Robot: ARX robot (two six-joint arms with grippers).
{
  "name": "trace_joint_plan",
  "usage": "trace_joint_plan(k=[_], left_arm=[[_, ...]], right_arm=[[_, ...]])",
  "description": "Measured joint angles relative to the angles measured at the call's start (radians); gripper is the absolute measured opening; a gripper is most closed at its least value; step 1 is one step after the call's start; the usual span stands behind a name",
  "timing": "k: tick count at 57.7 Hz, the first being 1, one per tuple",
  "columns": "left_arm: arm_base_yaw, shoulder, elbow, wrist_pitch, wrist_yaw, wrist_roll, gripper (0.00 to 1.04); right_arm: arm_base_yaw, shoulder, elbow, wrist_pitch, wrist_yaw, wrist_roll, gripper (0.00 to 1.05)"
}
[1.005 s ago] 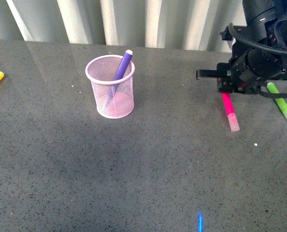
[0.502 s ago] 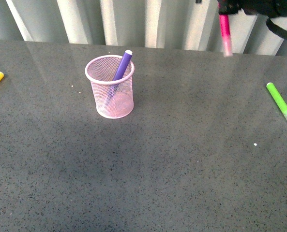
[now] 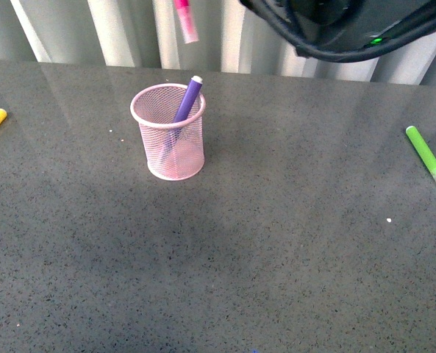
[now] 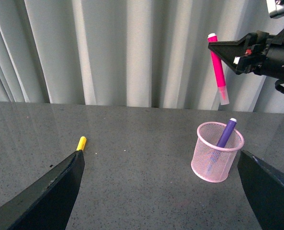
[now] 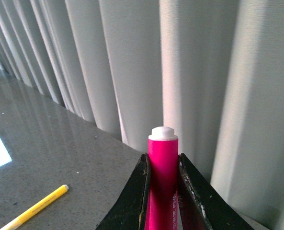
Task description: Insert purple and pink pens into pink cup
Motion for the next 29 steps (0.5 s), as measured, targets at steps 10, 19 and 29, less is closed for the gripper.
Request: trace_joint_plan(k=[10, 19, 29], left_arm=[[0.0, 0.0, 0.0, 0.0, 0.0, 0.0, 0.98], [0.0, 0.0, 0.0, 0.0, 0.0, 0.0, 0.98], [0.0, 0.0, 0.0, 0.0, 0.0, 0.0, 0.98]], right_arm=[[0.034, 0.049, 0.045, 0.0, 0.008, 0.008, 0.11], [0.051, 0.077, 0.044, 0.026, 0.029, 0.0, 0.11], [0.06, 0.096, 0.036, 0.047, 0.033, -0.004, 0.11]])
